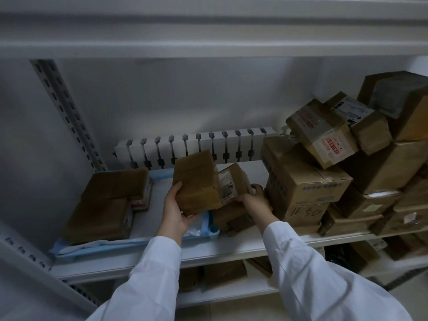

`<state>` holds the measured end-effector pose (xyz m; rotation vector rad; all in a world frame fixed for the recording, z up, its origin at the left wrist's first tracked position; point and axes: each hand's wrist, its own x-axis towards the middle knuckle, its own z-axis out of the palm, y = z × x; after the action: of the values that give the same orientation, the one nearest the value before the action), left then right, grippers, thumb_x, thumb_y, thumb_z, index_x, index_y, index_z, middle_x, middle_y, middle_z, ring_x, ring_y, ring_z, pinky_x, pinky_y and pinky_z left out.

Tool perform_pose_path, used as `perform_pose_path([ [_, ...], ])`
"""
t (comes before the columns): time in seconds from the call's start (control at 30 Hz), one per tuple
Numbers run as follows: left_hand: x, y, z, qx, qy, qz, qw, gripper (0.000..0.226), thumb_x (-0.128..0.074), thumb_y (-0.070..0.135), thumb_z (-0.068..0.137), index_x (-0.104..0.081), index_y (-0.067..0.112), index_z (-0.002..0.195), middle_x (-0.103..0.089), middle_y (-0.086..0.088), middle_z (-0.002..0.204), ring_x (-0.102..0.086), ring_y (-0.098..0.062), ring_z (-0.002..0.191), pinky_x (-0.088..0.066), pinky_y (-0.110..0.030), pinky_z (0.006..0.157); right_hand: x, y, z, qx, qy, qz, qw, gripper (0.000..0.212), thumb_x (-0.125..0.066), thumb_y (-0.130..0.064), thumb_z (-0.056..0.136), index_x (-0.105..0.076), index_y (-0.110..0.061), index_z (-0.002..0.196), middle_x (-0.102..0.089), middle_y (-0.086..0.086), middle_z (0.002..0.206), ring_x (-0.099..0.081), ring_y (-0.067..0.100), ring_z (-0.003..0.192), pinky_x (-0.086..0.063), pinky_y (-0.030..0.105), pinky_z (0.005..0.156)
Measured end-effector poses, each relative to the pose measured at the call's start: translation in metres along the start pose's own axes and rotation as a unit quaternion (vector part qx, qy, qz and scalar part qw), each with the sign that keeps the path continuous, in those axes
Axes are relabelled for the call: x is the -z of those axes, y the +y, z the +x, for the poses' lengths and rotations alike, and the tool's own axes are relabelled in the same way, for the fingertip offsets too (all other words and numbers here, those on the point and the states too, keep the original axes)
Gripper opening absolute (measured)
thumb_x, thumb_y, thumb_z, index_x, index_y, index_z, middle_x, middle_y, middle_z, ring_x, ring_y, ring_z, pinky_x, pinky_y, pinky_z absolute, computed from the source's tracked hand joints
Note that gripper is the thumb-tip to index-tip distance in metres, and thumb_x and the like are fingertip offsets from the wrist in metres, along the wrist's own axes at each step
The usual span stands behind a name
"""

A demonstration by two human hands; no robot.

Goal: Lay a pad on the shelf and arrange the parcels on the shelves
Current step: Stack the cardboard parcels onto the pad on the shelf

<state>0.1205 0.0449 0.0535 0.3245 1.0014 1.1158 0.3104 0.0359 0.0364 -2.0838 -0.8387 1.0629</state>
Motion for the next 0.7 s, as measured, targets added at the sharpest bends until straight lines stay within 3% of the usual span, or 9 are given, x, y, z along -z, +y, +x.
perform_pose_path([
  [0.1,0.003,0.008,0.001,-0.012,0.015,-0.040,0.999,0.042,-0.064,0.043,0.079,-0.049,0.027,0.115,-0.058,-0.010,0.105,-0.056,-0.034,0.097,-0.050,-0.045,0.070,-0.004,0.000,0.003,-0.001,-0.028,0.033,0.999,0.076,-0.068,-0.048,0.072,-0.033,-0.027,0.136,-0.046,0.005,0.136,-0.045,0.030,0.121,-0.038,0.044,0.104],
  [0.23,0.009,0.012,0.000,-0.024,0.019,-0.061,0.998,0.022,-0.062,0.044,0.080,-0.053,0.031,0.095,-0.057,-0.009,0.104,-0.055,-0.033,0.097,-0.049,-0.046,0.076,-0.004,0.000,0.000,0.010,-0.067,0.099,0.993,0.065,-0.068,-0.041,0.076,-0.040,-0.020,0.131,-0.054,0.006,0.126,-0.053,0.026,0.108,-0.042,0.043,0.102],
  [0.4,0.014,0.016,-0.004,-0.028,0.037,-0.081,0.996,0.044,-0.062,0.047,0.080,-0.047,0.028,0.117,-0.057,-0.010,0.106,-0.055,-0.033,0.099,-0.050,-0.044,0.072,0.000,-0.007,-0.014,0.054,0.031,0.068,0.996,0.078,-0.057,-0.066,0.061,-0.037,-0.034,0.129,-0.051,0.004,0.125,-0.046,0.032,0.116,-0.029,0.047,0.103],
  [0.53,0.018,0.023,-0.008,-0.063,0.059,-0.104,0.991,0.047,-0.059,0.051,0.081,-0.047,0.029,0.120,-0.056,-0.007,0.104,-0.056,-0.030,0.096,-0.049,-0.040,0.070,-0.001,-0.030,-0.024,0.109,0.071,0.058,0.990,0.087,-0.048,-0.074,0.057,-0.035,-0.035,0.133,-0.052,0.005,0.126,-0.046,0.034,0.116,-0.024,0.049,0.100],
  [0.7,0.026,0.037,-0.012,-0.111,0.076,-0.143,0.981,0.040,-0.054,0.055,0.082,-0.053,0.029,0.112,-0.059,-0.005,0.106,-0.057,-0.029,0.099,-0.050,-0.039,0.075,-0.019,-0.056,-0.036,0.140,0.018,0.173,0.975,0.100,-0.051,-0.077,0.049,-0.034,-0.032,0.137,-0.052,0.003,0.131,-0.049,0.031,0.118,-0.033,0.052,0.105],
])
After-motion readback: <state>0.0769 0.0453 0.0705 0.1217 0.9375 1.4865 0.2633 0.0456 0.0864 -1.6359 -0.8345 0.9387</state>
